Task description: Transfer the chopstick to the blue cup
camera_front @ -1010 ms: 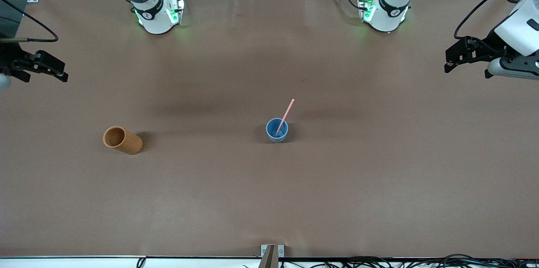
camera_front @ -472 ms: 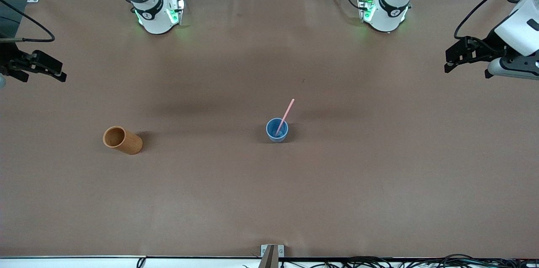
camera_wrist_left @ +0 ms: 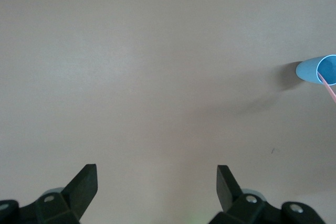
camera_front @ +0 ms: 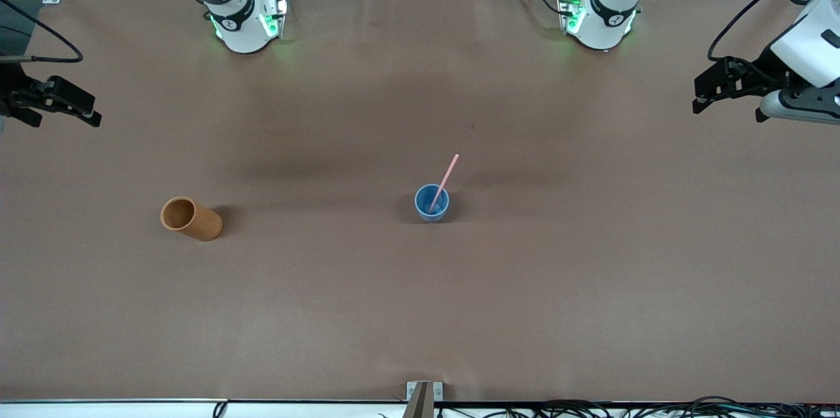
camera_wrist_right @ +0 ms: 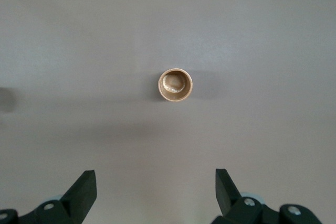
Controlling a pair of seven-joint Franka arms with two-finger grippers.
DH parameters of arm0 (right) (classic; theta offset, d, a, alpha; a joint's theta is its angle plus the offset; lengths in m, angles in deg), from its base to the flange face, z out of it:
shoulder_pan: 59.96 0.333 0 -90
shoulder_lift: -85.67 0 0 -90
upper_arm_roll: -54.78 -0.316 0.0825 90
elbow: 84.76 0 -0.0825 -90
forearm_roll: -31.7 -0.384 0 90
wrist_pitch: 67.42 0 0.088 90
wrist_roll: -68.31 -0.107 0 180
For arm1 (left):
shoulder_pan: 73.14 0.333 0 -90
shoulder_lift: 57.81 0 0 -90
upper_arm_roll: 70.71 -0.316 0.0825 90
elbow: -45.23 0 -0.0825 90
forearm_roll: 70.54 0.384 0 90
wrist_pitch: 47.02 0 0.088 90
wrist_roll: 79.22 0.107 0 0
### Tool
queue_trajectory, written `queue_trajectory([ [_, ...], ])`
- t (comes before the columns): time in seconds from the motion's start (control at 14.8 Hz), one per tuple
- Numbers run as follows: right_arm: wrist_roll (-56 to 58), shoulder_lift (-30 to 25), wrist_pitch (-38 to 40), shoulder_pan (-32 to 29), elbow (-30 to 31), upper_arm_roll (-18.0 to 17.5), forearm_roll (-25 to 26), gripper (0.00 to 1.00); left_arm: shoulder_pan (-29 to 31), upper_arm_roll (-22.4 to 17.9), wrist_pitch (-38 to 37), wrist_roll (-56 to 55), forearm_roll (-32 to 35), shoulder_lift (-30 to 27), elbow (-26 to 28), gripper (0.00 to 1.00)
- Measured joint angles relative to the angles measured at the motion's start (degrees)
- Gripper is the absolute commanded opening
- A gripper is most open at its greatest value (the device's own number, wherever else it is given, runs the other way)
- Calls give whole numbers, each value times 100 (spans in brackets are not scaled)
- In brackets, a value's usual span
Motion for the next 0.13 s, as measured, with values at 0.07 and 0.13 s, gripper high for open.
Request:
queue_trajectory([
  [0.07, 0, -1, 0, 0, -1, 0, 0, 100, 0, 0, 0, 0, 0, 0, 0, 100],
  [0.13, 0, -2, 0, 0, -2, 0, 0, 100, 0, 0, 0, 0, 0, 0, 0, 100],
])
